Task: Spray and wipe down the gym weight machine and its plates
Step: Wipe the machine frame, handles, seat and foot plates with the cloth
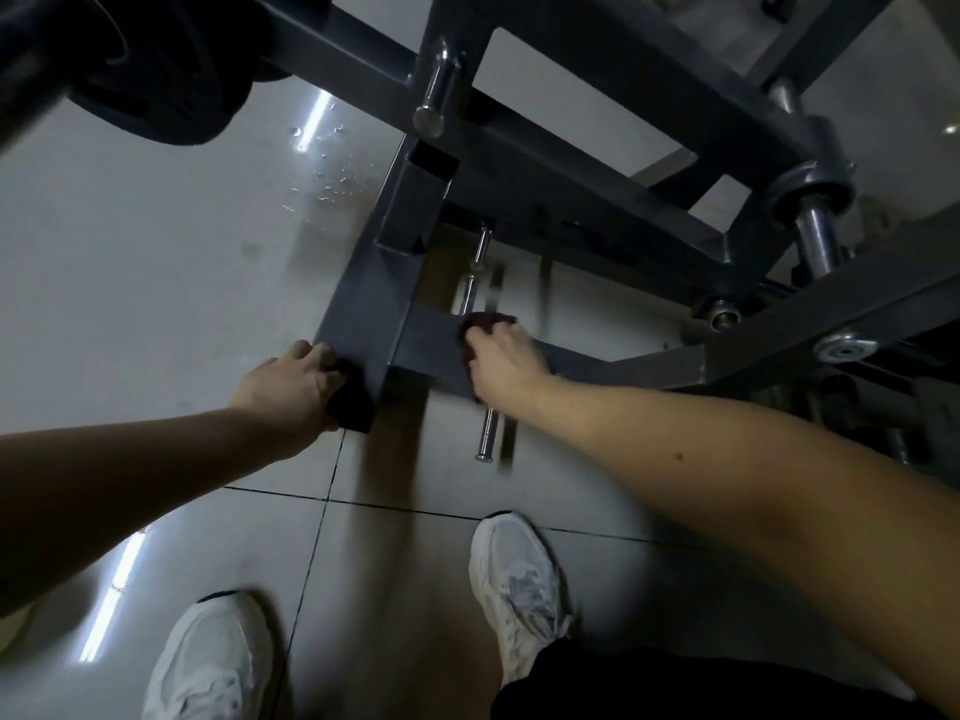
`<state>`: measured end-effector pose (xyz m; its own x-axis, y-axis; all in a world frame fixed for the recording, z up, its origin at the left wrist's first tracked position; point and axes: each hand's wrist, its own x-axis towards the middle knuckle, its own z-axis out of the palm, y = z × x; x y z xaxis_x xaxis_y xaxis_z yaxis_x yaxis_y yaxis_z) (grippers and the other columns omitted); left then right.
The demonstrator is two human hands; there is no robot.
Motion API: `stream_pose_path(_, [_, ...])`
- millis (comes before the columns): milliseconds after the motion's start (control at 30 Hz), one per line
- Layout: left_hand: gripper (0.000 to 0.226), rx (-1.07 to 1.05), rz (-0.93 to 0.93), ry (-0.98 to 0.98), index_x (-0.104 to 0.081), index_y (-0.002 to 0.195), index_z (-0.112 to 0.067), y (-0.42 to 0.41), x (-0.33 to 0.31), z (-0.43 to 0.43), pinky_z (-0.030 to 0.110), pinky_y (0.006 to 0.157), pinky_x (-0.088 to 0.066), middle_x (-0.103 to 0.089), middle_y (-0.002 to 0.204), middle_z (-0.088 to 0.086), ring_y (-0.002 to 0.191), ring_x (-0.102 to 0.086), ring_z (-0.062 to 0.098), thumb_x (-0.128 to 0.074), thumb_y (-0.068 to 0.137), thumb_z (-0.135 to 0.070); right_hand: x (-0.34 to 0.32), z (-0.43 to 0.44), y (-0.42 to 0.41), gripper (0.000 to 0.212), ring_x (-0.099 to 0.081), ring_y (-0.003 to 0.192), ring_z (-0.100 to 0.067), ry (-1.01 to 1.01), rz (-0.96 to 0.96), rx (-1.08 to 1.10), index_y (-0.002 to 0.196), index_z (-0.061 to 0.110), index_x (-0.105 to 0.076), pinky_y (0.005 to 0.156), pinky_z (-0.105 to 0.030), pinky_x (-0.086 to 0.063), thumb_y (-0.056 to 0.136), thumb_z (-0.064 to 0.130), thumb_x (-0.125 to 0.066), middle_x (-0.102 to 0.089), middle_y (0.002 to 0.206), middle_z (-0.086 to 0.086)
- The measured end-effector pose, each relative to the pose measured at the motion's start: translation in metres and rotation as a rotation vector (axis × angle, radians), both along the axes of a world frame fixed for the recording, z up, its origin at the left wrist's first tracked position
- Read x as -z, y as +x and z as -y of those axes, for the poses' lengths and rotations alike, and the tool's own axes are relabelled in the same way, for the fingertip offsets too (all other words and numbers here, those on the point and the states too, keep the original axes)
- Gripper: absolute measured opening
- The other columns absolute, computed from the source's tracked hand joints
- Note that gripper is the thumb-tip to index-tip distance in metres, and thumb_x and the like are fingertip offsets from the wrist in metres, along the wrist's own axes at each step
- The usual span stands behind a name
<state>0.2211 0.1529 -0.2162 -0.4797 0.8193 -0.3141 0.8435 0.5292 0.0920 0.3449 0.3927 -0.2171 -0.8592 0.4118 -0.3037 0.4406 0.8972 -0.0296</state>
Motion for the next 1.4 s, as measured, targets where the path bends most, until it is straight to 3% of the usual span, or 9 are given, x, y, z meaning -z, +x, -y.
stream_pose_path(167, [0.060,0.026,0.008,-0.016,-0.054,0.144,-0.029,-0.002,-0.005,0.000,0.035,0.095,-0.047,-0.042,0.142,-0.002,0.127,-0.039,0.022,-0.069,0.090,-0.051,-0.027,-0.065,0.024,0.019,-0.066,0.094,-0.028,0.181,0.246,0.369,0.095,0.020,-0.067,0.077,-0.032,-0.050,0.086,0.036,-0.060,-0.068,0.098,-0.007])
stream_pose_path(267, [0.059,0.041,0.011,-0.006,-0.052,0.145,-0.030,-0.003,-0.007,0.001,0.034,0.094,-0.046,-0.041,0.144,-0.002,0.127,-0.039,0.022,-0.067,0.091,-0.049,-0.030,-0.093,0.023,0.023,-0.061,0.086,-0.028,0.046,0.415,0.465,0.089,0.012,-0.065,0.079,-0.033,-0.049,0.094,0.034,-0.057,-0.066,0.102,-0.010])
stream_pose_path(367, [0.057,0.045,0.024,0.024,-0.052,0.144,-0.029,-0.003,-0.003,0.004,0.036,0.095,-0.046,-0.041,0.144,-0.001,0.126,-0.040,0.023,-0.066,0.092,-0.046,-0.023,-0.083,0.012,0.030,-0.058,0.087,-0.027,0.079,0.409,0.470,0.104,0.015,-0.068,0.077,-0.035,-0.047,0.091,0.039,-0.057,-0.064,0.098,-0.007])
stream_pose_path(500, [0.056,0.047,0.020,0.070,-0.057,0.141,-0.025,-0.005,0.005,0.007,0.039,0.091,-0.049,-0.045,0.141,0.002,0.123,-0.042,0.026,-0.069,0.090,-0.045,0.003,0.001,-0.010,0.036,-0.045,0.121,-0.035,0.085,0.116,0.135,0.125,0.025,-0.052,0.097,-0.047,-0.038,0.096,0.046,-0.053,-0.053,0.126,-0.013])
stream_pose_path(700, [0.055,0.038,0.018,0.098,-0.066,0.132,-0.019,-0.008,0.009,0.010,0.044,0.083,-0.053,-0.054,0.133,0.008,0.115,-0.048,0.032,-0.079,0.082,-0.038,0.013,0.039,-0.023,0.043,-0.040,0.120,-0.033,-0.003,-0.049,-0.306,0.137,0.026,-0.051,0.098,-0.045,-0.036,0.099,0.044,-0.057,-0.046,0.129,-0.012])
stream_pose_path(967, [0.055,0.086,0.026,0.084,-0.049,0.148,-0.025,-0.007,0.006,0.013,0.039,0.093,-0.049,-0.041,0.147,0.004,0.126,-0.043,0.028,-0.064,0.095,-0.031,0.001,-0.052,0.050,0.037,-0.047,0.119,-0.030,0.104,0.071,-0.024,0.132,0.028,-0.050,0.102,-0.045,-0.039,0.101,0.048,-0.052,-0.053,0.123,-0.011])
stream_pose_path(1100, [0.054,0.087,0.012,0.048,-0.043,0.151,-0.026,-0.005,0.004,0.012,0.036,0.097,-0.047,-0.036,0.150,0.002,0.128,-0.039,0.025,-0.057,0.099,-0.029,0.000,-0.020,0.047,0.038,-0.047,0.115,-0.032,0.054,-0.025,-0.206,0.131,0.021,-0.060,0.101,-0.046,-0.041,0.098,0.040,-0.060,-0.053,0.122,-0.013])
stream_pose_path(1233, [0.052,0.083,0.012,0.051,-0.042,0.151,-0.026,-0.005,0.007,0.014,0.036,0.099,-0.047,-0.035,0.150,0.001,0.129,-0.038,0.024,-0.055,0.100,-0.028,0.022,0.007,0.072,0.030,-0.056,0.092,-0.038,-0.006,-0.079,-0.443,0.109,0.012,-0.073,0.078,-0.051,-0.054,0.083,0.025,-0.080,-0.060,0.101,-0.018])
stream_pose_path(1400, [0.053,0.083,0.014,0.057,-0.042,0.151,-0.026,-0.005,0.011,0.013,0.036,0.098,-0.047,-0.035,0.151,0.002,0.129,-0.039,0.025,-0.055,0.100,-0.029,0.019,0.024,0.074,0.030,-0.052,0.111,-0.018,-0.422,0.051,-0.419,0.122,0.021,-0.070,0.100,-0.036,-0.045,0.094,0.033,-0.069,-0.061,0.115,-0.004])
